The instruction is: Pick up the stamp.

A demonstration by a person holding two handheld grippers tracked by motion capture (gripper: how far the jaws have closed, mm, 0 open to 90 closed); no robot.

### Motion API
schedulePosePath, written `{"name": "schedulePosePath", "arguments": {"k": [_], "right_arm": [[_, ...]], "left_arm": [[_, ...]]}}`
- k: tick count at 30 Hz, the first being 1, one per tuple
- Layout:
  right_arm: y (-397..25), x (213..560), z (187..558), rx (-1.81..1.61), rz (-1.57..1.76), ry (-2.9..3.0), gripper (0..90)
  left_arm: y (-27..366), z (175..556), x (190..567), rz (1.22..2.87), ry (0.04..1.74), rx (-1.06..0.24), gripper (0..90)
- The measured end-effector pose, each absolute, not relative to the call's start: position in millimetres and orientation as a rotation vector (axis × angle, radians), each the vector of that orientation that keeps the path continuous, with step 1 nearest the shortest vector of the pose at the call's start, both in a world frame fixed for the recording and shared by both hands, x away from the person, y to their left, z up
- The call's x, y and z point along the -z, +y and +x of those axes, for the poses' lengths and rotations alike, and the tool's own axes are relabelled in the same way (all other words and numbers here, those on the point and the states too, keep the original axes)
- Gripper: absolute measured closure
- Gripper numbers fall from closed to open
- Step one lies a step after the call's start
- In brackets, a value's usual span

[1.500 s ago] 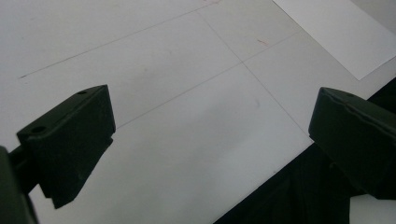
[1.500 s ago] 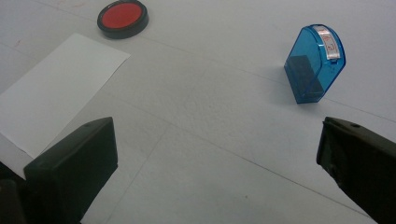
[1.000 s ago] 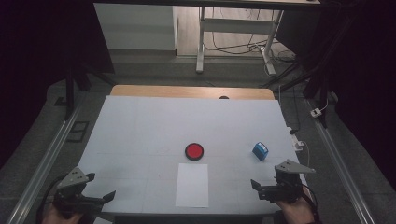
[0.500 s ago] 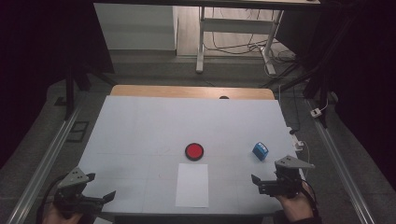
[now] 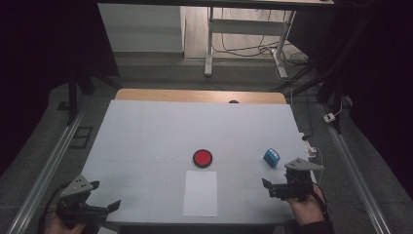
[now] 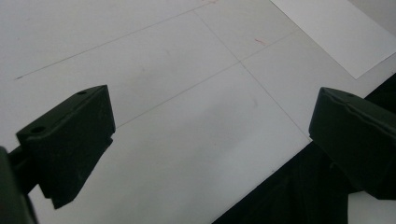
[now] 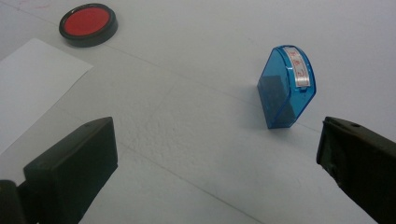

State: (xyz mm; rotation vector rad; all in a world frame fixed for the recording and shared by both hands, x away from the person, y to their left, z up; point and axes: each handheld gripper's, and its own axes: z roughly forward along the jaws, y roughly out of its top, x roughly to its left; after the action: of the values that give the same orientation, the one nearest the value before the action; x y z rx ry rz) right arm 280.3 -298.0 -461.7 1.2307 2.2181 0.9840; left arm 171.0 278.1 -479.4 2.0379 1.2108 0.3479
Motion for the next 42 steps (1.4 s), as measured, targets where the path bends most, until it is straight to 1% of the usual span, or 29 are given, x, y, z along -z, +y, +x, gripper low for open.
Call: {"name": "schedulePosePath", "arguments": {"k": [20,42], "right_arm": [[-300.0,470.9,313.2,-0.93,1.328,2.226,0.0],[-299.4,477.5,341.3,-0.867,1.298,2.245,0.0]], "left_arm": [[277.1,171.3,479.5,2.049,1.209,-0.349,0.2],[277.0,171.7,479.7,2.049,1.211,-0.346,0.2]]}}
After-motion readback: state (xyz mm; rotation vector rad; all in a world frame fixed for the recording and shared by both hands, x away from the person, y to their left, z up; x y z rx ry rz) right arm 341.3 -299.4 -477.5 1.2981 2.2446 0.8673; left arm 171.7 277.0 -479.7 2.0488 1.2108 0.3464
